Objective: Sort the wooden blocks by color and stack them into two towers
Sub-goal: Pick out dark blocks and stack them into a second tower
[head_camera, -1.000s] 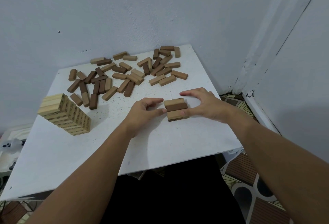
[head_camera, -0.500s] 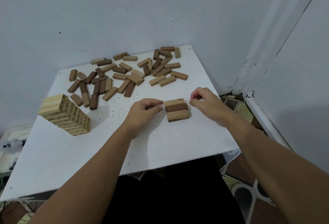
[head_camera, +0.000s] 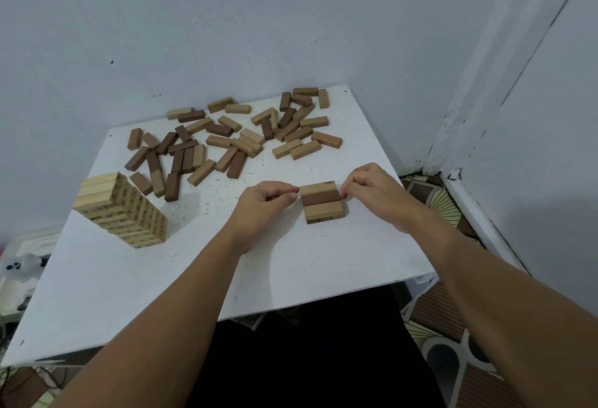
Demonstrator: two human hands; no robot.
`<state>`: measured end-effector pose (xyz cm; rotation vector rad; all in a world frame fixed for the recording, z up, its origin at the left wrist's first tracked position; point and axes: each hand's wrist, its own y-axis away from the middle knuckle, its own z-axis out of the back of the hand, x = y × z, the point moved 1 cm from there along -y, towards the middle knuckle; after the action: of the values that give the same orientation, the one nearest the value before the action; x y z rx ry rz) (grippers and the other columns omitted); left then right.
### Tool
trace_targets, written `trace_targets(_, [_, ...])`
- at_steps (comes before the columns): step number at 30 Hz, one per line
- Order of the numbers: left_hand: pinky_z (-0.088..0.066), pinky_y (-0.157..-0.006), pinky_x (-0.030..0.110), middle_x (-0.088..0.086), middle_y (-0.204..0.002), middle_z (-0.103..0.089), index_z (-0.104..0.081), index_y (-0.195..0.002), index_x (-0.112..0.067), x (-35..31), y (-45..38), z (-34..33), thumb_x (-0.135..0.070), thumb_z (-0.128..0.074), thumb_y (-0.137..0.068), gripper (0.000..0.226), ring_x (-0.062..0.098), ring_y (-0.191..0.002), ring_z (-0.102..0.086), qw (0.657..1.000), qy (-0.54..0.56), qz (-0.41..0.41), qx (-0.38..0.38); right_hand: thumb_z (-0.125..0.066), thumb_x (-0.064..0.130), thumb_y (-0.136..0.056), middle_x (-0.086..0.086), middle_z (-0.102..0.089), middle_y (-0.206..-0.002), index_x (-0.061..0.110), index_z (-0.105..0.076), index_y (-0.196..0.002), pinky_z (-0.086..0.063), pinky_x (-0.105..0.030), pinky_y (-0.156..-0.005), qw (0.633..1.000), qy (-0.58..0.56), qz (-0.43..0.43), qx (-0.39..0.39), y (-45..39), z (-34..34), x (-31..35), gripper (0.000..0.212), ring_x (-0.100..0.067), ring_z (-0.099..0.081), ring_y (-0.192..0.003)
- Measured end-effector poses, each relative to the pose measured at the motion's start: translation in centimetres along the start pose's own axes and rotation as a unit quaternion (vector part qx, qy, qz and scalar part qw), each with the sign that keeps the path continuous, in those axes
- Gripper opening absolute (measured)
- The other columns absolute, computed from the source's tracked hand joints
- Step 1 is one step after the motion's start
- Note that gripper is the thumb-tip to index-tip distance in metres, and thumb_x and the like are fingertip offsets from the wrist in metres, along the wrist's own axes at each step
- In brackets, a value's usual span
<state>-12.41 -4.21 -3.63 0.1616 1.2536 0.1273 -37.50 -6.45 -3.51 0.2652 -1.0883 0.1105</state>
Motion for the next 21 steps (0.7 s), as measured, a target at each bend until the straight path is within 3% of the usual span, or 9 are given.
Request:
trace_targets(3, [-0.046,-0.078,0.009,-0.016,-0.111,-0.073,-0.082,-0.105,-0.029,-0.1,0.1,0.0,-0.026,-0.074,-0.095,0.013,-0.007,-0.095,-0.066,1.0,0.006,0.0,0.004,-0.06,0.024,-0.098,0.01,-0.052,-0.117,0.023,-0.077,-0.082,-0.039,-0.024,-0.088,1.0,0.006,0.006,-0.004,-0.1,0.0,0.0,0.023,-0.01,-0.049,-0.118])
trace_targets(6, [-0.05,-0.087,0.024,-0.013,-0.107,-0.075,-0.081,-0.105,-0.033,-0.1,0.1,0.0,-0.034,-0.078,-0.092,0.013,0.005,-0.1,-0.068,1.0,0.017,0.007,0.004,-0.061,0.027,-0.098,0.008,-0.052,-0.117,0.025,-0.073,-0.088,-0.045,-0.03,-0.092,1.0,0.016,0.018,-0.005,-0.2,0.0,-0.2,0.016,-0.014,-0.052,-0.117])
trace_targets(8, [-0.051,-0.091,0.027,-0.007,-0.109,-0.073,-0.08,-0.109,-0.035,-0.1,0.2,0.2,-0.043,-0.084,-0.084,0.026,0.009,-0.103,-0.066,1.0,0.02,0.01,0.015,-0.068,0.036,-0.095,0.008,-0.051,-0.119,0.03,-0.068,-0.099,-0.046,-0.034,-0.097,1.0,0.004,0.016,0.003,-0.2,0.2,-0.3,0.007,-0.014,-0.05,-0.12])
trace_targets(12, [-0.047,-0.102,0.024,-0.007,-0.125,-0.066,-0.073,-0.124,-0.035,0.1,-0.1,0.9,-0.04,-0.101,-0.058,0.072,0.002,-0.118,-0.059,0.997,0.011,0.012,0.073,-0.088,0.055,-0.073,0.01,-0.042,-0.134,0.049,-0.053,-0.13,-0.044,-0.04,-0.106,0.997,0.023,0.0,0.08,-0.1,0.9,-0.2,0.067,-0.01,-0.039,-0.131])
trace_targets(14, [-0.046,-0.108,0.028,-0.007,-0.13,-0.063,-0.07,-0.128,-0.036,0.3,-0.5,1.2,-0.039,-0.103,-0.052,0.083,0.003,-0.123,-0.057,0.996,0.001,0.02,0.091,-0.092,0.059,-0.064,0.011,-0.039,-0.138,0.056,-0.047,-0.136,-0.042,-0.046,-0.111,0.993,0.052,0.005,0.108,-0.3,1.1,-0.3,0.084,-0.012,-0.036,-0.133])
trace_targets(18, [-0.045,-0.114,0.04,-0.015,-0.135,-0.059,-0.07,-0.127,-0.043,0.3,-0.7,0.9,-0.043,-0.103,-0.048,0.086,0.008,-0.129,-0.054,0.994,-0.035,0.029,0.102,-0.095,0.056,-0.061,0.013,-0.036,-0.14,0.06,-0.048,-0.134,-0.038,-0.052,-0.115,0.99,0.075,0.008,0.12,-0.6,1.2,-0.6,0.087,-0.015,-0.033,-0.135])
trace_targets(21, [-0.044,-0.115,0.042,-0.018,-0.132,-0.057,-0.072,-0.123,-0.044,0.1,-0.7,0.7,-0.04,-0.102,-0.051,0.078,0.009,-0.129,-0.053,0.994,-0.044,0.02,0.102,-0.095,0.052,-0.062,0.013,-0.035,-0.14,0.06,-0.051,-0.132,-0.037,-0.052,-0.116,0.99,0.077,0.006,0.121,-0.5,1.2,-0.6,0.083,-0.017,-0.031,-0.137])
